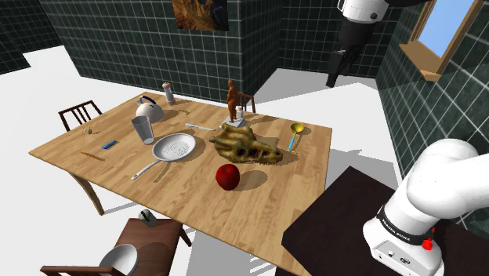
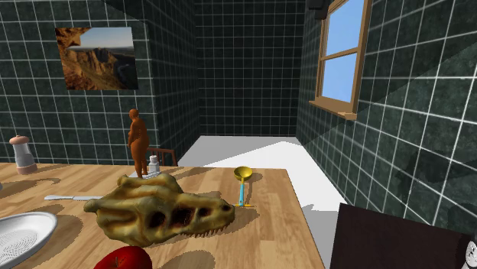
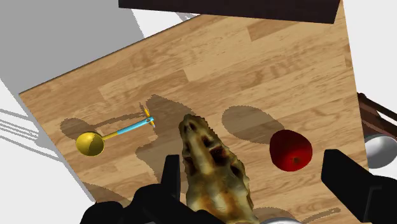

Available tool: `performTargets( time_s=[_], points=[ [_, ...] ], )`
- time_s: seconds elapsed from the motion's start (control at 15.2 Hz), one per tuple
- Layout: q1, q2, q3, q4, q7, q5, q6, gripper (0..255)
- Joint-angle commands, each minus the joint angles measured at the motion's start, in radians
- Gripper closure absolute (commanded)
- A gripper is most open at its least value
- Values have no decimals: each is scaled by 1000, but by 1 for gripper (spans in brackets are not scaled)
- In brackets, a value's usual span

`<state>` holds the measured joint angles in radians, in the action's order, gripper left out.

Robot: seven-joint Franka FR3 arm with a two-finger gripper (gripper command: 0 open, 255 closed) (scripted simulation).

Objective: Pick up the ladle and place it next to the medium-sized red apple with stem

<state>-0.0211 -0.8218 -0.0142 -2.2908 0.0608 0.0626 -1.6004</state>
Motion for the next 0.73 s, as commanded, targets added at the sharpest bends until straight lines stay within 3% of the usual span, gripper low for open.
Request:
performTargets(
  time_s=[0.0, 0.66],
  points=[
    [0, 0, 0, 0, 0, 0, 0, 0],
    [84, 274, -26, -52, -194, 20, -290, 0]
  ],
)
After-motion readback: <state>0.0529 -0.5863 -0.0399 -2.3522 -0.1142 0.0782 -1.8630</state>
